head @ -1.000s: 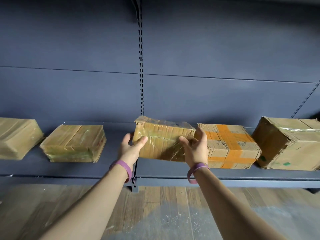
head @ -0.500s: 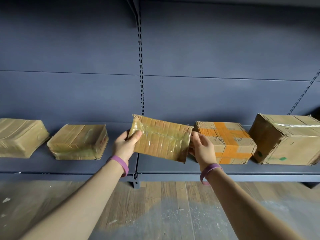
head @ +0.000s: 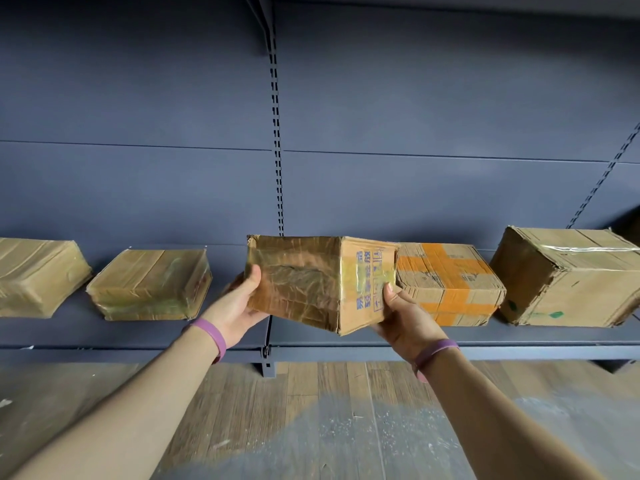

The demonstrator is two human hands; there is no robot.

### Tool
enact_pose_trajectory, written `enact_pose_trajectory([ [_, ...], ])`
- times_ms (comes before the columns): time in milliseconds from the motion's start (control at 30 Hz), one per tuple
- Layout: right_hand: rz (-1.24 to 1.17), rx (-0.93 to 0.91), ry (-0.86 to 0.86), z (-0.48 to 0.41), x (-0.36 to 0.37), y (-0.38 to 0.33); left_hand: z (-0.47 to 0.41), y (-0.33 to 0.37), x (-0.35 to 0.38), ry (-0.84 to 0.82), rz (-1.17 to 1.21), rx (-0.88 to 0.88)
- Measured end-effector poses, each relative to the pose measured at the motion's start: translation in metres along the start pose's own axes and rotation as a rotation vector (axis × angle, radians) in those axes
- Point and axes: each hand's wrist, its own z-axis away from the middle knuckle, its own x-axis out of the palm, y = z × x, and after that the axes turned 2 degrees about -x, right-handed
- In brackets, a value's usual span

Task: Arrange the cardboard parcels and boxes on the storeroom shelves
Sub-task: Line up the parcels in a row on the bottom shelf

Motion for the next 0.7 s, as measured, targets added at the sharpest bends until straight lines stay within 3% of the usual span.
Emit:
enact_pose_trajectory([
  [200, -0.024, -0.06, 0.056, -0.004, 0.012, 0.001, -0.001, -0.002, 0.014, 0.168, -0.042, -0.019],
  [533, -0.083, -0.163, 0.227, -0.006, 0.035, 0.003, 0.018, -0.003, 0.044, -0.091, -0.147, 0.024],
  [700, -0.051, -0.144, 0.162, 0.0, 0.041, 0.008, 0.014, -0.015, 0.05, 0.008, -0.125, 0.143],
])
